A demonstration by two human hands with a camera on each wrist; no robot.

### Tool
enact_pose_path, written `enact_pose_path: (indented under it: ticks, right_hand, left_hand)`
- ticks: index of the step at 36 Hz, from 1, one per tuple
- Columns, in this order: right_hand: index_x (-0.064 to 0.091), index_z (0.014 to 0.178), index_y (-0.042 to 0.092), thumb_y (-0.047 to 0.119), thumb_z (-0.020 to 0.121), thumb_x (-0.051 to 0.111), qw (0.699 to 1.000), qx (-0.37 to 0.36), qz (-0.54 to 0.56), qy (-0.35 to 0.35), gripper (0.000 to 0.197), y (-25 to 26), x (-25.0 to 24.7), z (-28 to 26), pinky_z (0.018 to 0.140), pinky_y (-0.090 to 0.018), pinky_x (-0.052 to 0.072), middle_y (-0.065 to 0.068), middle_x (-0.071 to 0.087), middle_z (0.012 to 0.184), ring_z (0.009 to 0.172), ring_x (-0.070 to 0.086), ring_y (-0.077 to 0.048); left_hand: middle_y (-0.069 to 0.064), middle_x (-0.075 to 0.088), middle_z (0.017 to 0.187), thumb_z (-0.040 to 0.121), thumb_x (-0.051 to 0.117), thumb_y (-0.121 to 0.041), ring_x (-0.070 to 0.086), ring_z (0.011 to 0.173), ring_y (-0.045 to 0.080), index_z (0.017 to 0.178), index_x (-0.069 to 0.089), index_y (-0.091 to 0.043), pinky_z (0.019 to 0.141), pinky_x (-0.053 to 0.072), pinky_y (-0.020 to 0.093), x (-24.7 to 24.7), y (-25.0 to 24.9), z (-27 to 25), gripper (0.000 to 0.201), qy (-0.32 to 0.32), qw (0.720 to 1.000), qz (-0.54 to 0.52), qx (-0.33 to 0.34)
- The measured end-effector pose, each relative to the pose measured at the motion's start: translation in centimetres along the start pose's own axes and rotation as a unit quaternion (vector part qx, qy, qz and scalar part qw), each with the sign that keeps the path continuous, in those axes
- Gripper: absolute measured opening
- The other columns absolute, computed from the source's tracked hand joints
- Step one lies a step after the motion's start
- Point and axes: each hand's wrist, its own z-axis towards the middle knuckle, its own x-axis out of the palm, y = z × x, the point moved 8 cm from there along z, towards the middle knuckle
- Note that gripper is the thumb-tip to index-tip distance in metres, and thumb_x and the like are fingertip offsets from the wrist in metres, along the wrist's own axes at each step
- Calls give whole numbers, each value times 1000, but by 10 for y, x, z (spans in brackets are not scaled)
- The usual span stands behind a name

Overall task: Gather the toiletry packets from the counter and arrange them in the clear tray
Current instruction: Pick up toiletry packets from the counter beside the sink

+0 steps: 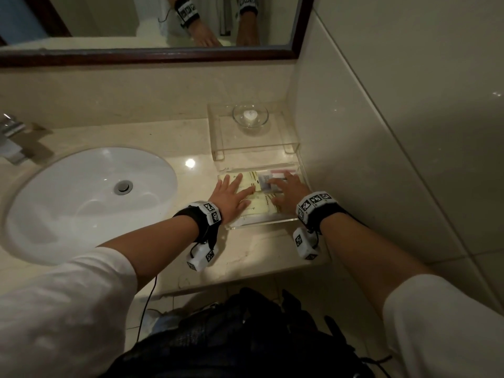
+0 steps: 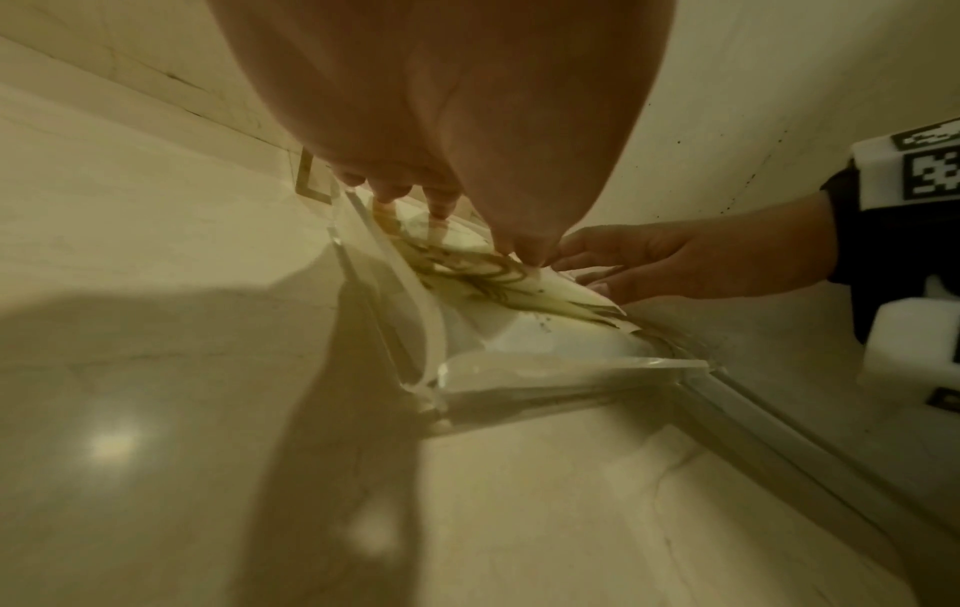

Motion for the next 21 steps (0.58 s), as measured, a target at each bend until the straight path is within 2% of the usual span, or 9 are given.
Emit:
enact_pose_path:
  ticks: [3,8,11,13,15,18,20,21]
  right_hand:
    - [28,144,39,42,91,56,999,-8,40,-28,60,2,-5,-1,115,-50,25,-3,4,160,145,14,-33]
    - [37,140,34,28,88,61,986,-50,94,-128,57,9,-16,-12,106,-46,40,0,27,153,134,38,-27]
    - [47,134,23,18,87,62,965,-74,161,-193,49,11,-25,-24,99,-39,46,-3,41,140,121,50,-22]
    - [55,123,12,13,86,63,948,-84,194,-240,38,11,-33,-36,92,-31,47,-9,49,128,110,55,-23]
    - [58,111,6,10,87,61,940,-57,220,-256,24,5,-36,-45,87,-29,48,-11,54,116,101,56,-22]
    - [60,100,8,14,91,57,930,42,298,-211,11,-14,-28,-52,81,-35,55,-8,63,98,88,62,-23]
    - [60,97,10,17,92,56,914,96,353,-175,10,-25,-19,-56,76,-36,57,-8,65,92,81,63,-24]
    - [60,96,10,18,92,56,902,123,380,-162,10,-31,-15,-58,71,-35,56,-8,65,89,75,63,-23]
  left_hand:
    - [8,-6,160,101,19,-47,-6,146,39,150,11,-37,118,-2,48,-2,0,2,51,-6,1000,-9,-11]
    - [10,-3,160,100,19,-47,-5,146,38,150,12,-35,118,-2,48,-3,-1,3,52,-13,1000,-19,-12]
    - [12,4,160,100,26,-45,0,147,35,151,18,-29,119,2,47,-10,-1,0,53,-53,997,-53,-8]
    - [14,15,158,99,38,-39,11,146,34,149,27,-22,119,11,46,-18,1,-3,54,-107,989,-106,-4]
    - [15,27,153,93,53,-31,25,141,35,144,38,-15,116,22,44,-26,8,-7,55,-157,974,-165,-22]
    - [15,34,142,87,63,-25,33,130,33,136,45,-13,110,27,37,-29,25,-15,54,-190,941,-255,-118]
    - [15,33,137,84,66,-24,35,126,32,133,45,-13,109,32,37,-22,40,-22,54,-171,903,-337,-207]
    - [15,34,135,83,68,-24,39,123,32,131,44,-13,109,35,39,-16,46,-25,55,-152,875,-389,-245]
